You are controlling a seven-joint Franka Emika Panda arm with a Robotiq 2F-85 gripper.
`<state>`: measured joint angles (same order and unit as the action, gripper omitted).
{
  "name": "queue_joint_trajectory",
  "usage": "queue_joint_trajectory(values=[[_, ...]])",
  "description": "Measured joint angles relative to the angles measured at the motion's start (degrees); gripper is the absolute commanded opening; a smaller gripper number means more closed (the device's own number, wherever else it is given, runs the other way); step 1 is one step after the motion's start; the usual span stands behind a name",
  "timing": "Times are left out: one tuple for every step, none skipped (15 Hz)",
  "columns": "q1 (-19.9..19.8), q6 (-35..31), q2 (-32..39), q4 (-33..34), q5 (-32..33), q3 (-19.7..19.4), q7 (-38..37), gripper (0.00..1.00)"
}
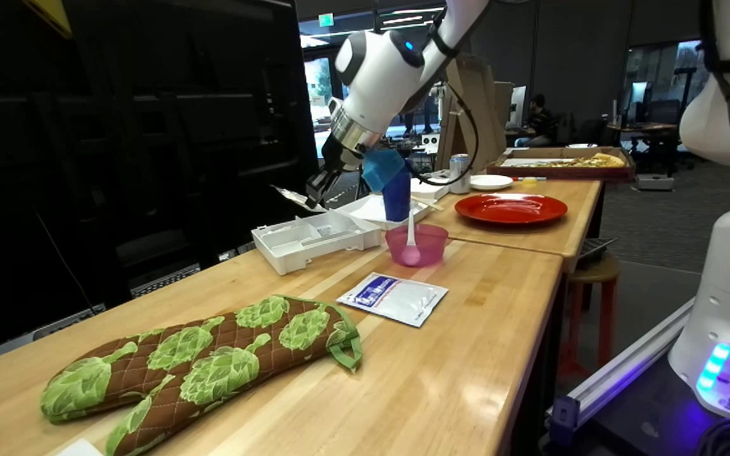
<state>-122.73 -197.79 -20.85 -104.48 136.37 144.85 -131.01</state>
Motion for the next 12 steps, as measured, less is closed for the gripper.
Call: queue_joint_trajectory(values=[[1.0,0.0,0.4,0.0,0.1,-0.7,0.0,0.01],[1.9,0.0,0.7,-0.1,0.3,-1.4,0.0,0.01],[3.0,0.0,1.1,-0.3,0.5,-2.2,-0.1,0.01],[4.2,0.0,1.4,-0.5,0.7,-3.1,-0.1,0.01],[5.5,0.0,1.8,-0.8,0.9,-4.2,-0.2,0.01],[7.0,0.0,2.0,-1.1,1.0,-5.4,-0.4,0.01],[8.4,0.0,2.4,-1.5,1.3,-6.6,-0.7,0.01],[9.9,0.0,2.7,-2.0,1.6,-8.0,-1.0,0.01],[11.4,0.0,3.1,-2.5,2.0,-9.3,-1.3,0.01],[14.2,-0.1,3.3,-3.5,-1.0,-12.5,1.1,0.01],[18.0,-0.1,3.3,-5.1,-5.8,-17.0,5.6,0.01],[21.6,-0.1,3.5,-6.9,-10.1,-21.2,9.8,0.01]])
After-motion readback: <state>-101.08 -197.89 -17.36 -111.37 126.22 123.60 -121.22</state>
